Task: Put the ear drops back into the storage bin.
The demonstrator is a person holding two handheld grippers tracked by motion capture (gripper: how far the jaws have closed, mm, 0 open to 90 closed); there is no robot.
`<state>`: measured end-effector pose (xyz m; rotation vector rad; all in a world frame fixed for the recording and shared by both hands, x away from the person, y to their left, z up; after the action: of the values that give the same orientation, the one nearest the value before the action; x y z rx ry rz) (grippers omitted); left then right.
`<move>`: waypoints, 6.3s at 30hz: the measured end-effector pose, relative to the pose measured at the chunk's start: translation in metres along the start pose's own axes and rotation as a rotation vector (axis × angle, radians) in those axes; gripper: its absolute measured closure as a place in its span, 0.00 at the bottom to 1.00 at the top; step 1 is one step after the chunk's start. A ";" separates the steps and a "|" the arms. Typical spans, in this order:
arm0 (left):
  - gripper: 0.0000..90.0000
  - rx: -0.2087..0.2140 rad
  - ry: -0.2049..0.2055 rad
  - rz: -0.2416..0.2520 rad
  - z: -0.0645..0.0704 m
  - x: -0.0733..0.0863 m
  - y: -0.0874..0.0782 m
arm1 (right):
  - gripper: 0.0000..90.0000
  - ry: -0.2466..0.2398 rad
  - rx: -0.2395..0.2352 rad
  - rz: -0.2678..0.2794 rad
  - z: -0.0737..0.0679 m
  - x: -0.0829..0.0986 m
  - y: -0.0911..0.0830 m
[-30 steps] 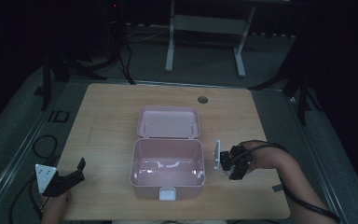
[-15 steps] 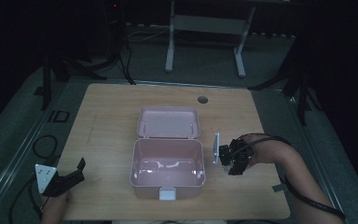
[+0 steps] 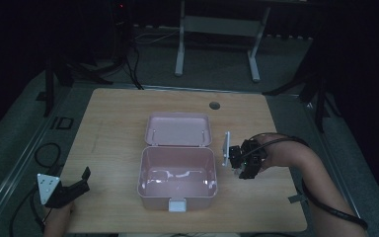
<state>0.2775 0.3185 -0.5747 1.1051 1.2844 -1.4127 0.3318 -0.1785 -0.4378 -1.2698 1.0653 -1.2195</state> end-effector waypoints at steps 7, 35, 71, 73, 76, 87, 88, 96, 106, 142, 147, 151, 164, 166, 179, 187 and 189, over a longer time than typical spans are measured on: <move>0.00 0.001 -0.001 0.000 0.000 0.000 0.000 | 0.66 -0.005 0.023 0.012 0.003 -0.008 -0.017; 0.01 0.005 -0.003 0.001 0.000 0.000 0.000 | 0.66 -0.106 0.010 0.025 0.005 -0.073 -0.019; 0.01 0.007 0.001 0.000 0.001 0.000 0.000 | 0.66 -0.196 -0.074 0.015 0.001 -0.122 0.054; 0.00 0.006 0.001 0.000 0.001 0.000 0.000 | 0.66 -0.196 -0.082 0.016 0.002 -0.123 0.059; 0.01 0.007 0.002 0.000 0.001 0.000 0.000 | 0.66 -0.207 -0.086 0.006 0.002 -0.124 0.066; 0.00 0.006 0.004 -0.001 0.001 0.000 0.000 | 0.66 -0.210 -0.117 -0.028 0.001 -0.122 0.090; 0.01 0.006 0.004 -0.001 0.001 0.000 0.000 | 0.66 -0.206 -0.120 -0.028 0.000 -0.122 0.091; 0.01 0.009 0.008 -0.002 0.001 0.000 0.000 | 0.66 -0.197 -0.108 -0.060 0.000 -0.122 0.099; 0.01 0.007 0.006 0.000 0.001 0.000 0.000 | 0.65 -0.192 -0.085 -0.107 0.000 -0.120 0.104; 0.01 0.005 0.004 -0.001 0.001 0.000 0.000 | 0.22 -0.051 0.050 0.121 0.011 -0.104 0.006; 0.00 0.005 0.005 -0.001 0.001 0.000 0.000 | 0.16 -0.014 0.034 0.165 0.013 -0.089 -0.008; 0.01 0.004 0.006 -0.002 0.001 0.000 0.000 | 0.16 0.009 0.034 0.182 0.014 -0.080 -0.013; 0.01 0.002 0.007 -0.002 0.001 0.000 0.000 | 0.15 0.107 0.044 0.242 0.019 -0.040 -0.010; 0.01 0.002 0.008 -0.002 0.001 0.000 0.000 | 0.15 0.126 0.050 0.235 0.021 -0.033 -0.006; 0.01 0.003 0.007 -0.002 0.001 0.000 0.000 | 0.15 0.248 0.108 0.249 0.030 0.004 0.043; 0.00 0.003 0.008 -0.002 0.001 0.000 0.000 | 0.15 0.324 0.134 0.299 0.031 0.020 0.075; 0.01 0.004 0.008 -0.002 0.001 0.000 0.000 | 0.15 0.351 0.149 0.324 0.032 0.023 0.081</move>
<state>0.2776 0.3175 -0.5748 1.1136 1.2893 -1.4141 0.3702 -0.2041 -0.5150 -0.7477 1.3449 -1.2671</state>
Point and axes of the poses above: each handheld gripper's, and its own axes: y roughly forward along the jaws, x roughly out of its underside, z roughly to its right, the point moved 6 cm from there along y, roughly forward along the jaws, and after that the axes turned 2 degrees about -y, right-handed, at the moved point
